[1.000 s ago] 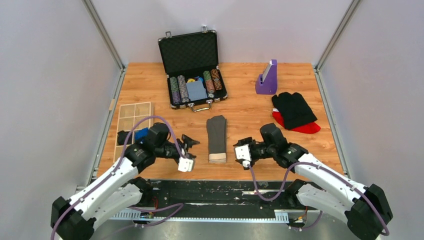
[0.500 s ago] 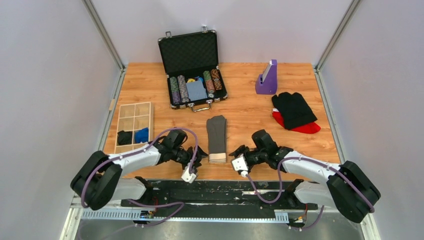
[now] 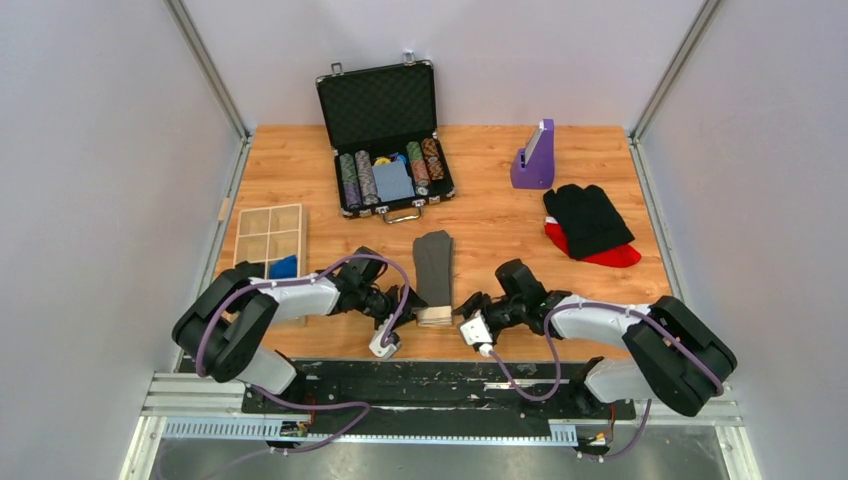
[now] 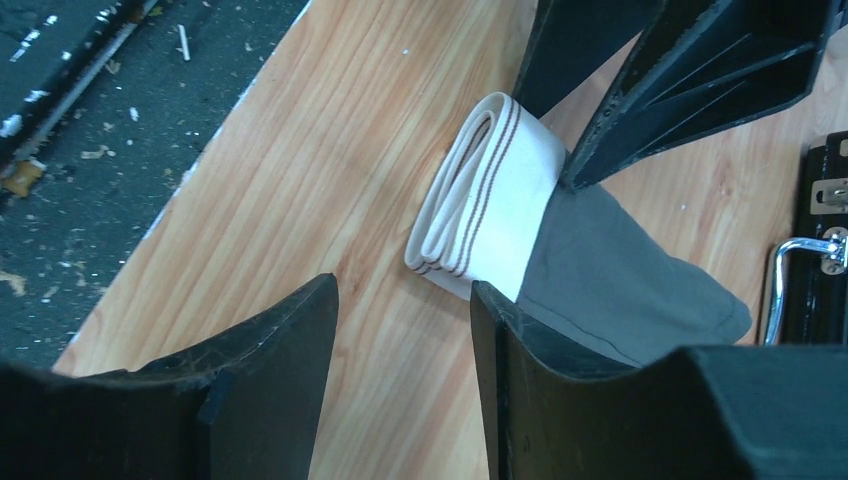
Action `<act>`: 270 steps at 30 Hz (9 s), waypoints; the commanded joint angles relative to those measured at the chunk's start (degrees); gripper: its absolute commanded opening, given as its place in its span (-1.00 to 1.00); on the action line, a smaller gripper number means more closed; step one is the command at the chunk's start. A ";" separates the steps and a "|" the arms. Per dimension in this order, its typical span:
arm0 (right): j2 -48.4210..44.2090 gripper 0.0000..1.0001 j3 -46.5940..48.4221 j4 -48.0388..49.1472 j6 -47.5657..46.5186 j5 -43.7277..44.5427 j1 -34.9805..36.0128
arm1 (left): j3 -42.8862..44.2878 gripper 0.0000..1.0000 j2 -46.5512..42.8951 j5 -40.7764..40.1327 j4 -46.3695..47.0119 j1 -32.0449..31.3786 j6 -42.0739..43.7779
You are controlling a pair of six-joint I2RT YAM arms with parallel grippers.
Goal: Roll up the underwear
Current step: Roll the underwear to the corner of the board.
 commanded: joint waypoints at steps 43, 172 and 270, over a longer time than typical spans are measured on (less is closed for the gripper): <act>13.29 -0.44 10.70 -7.12 -8.87 -1.48 0.13 | 5.81 -0.21 10.25 3.73 -9.85 -0.29 19.64; -9.54 0.56 0.64 3.77 28.28 9.12 4.99 | -1.22 -1.00 0.99 7.84 21.40 -1.93 -32.24; -1.30 -1.00 15.70 -12.64 67.40 3.68 -4.54 | 2.46 -1.00 -2.97 0.47 16.03 -0.18 -99.67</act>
